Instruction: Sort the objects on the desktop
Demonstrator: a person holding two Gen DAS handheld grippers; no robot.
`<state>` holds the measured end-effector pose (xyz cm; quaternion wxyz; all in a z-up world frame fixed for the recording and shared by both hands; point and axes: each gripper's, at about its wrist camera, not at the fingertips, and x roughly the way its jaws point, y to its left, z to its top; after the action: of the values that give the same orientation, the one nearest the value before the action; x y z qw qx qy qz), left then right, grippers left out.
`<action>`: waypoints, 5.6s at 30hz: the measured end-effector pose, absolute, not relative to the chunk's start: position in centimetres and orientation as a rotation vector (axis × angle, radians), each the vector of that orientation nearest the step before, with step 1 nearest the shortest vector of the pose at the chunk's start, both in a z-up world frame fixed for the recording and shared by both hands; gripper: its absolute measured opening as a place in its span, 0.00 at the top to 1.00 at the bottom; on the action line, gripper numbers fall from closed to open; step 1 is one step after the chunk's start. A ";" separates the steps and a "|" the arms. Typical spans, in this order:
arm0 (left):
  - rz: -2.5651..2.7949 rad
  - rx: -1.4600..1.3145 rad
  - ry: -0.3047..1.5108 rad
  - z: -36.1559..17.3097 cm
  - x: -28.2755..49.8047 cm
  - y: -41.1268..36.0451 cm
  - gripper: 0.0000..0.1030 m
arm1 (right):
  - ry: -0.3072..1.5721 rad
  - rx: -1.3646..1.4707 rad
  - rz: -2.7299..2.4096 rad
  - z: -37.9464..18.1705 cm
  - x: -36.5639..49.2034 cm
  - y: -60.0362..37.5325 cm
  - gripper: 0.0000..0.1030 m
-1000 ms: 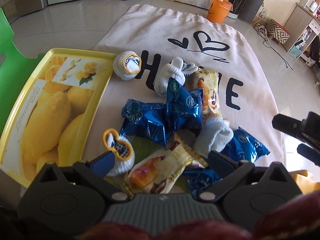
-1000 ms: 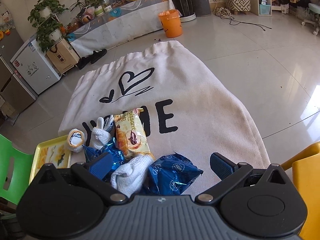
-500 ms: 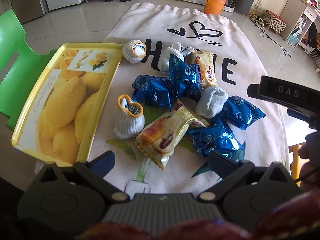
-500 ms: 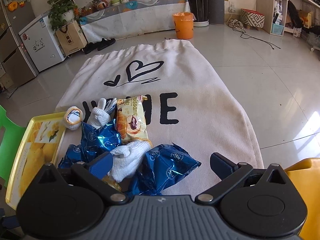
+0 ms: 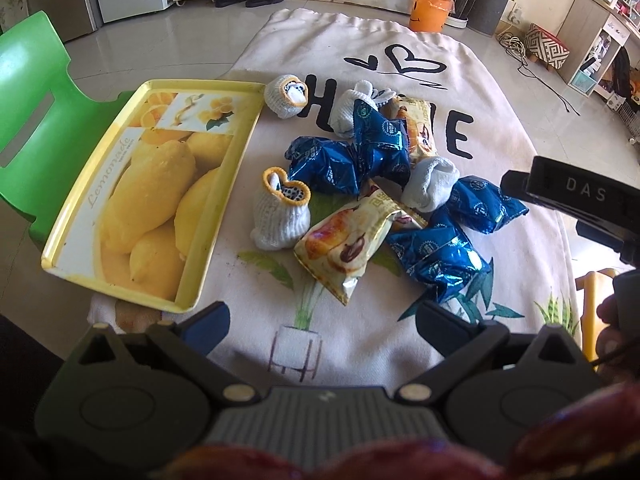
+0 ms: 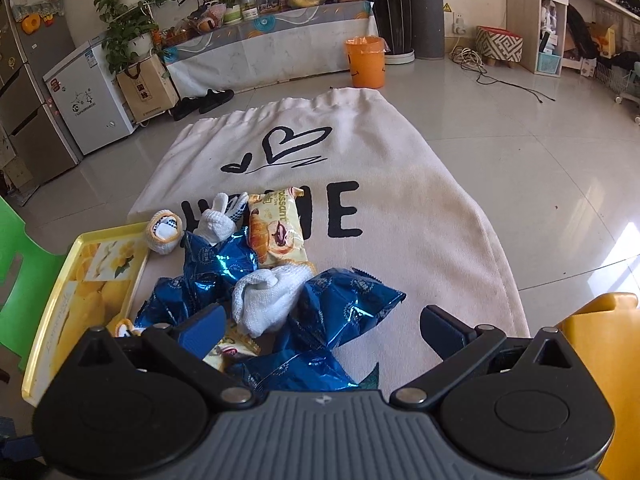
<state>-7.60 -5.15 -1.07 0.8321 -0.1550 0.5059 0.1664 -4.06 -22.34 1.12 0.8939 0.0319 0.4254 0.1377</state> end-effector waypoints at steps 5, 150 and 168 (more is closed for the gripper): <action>0.356 -0.325 1.069 -1.0 -8.4 -5.0 0.00 | 0.875 -0.033 0.260 0.6 -6.7 -20.9 0.00; 0.322 -0.329 1.100 -3.8 -7.3 -2.9 0.00 | 1.114 0.219 0.154 -3.7 -6.6 -22.2 0.04; 0.234 -0.305 1.086 -5.1 -4.2 -3.7 0.30 | 1.139 0.310 0.151 -5.0 -5.1 -22.7 0.31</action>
<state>-4.19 -3.75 -5.09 0.8386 -0.1441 0.5135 0.1108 -5.07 -22.66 -5.03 0.8281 0.1458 0.5367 0.0709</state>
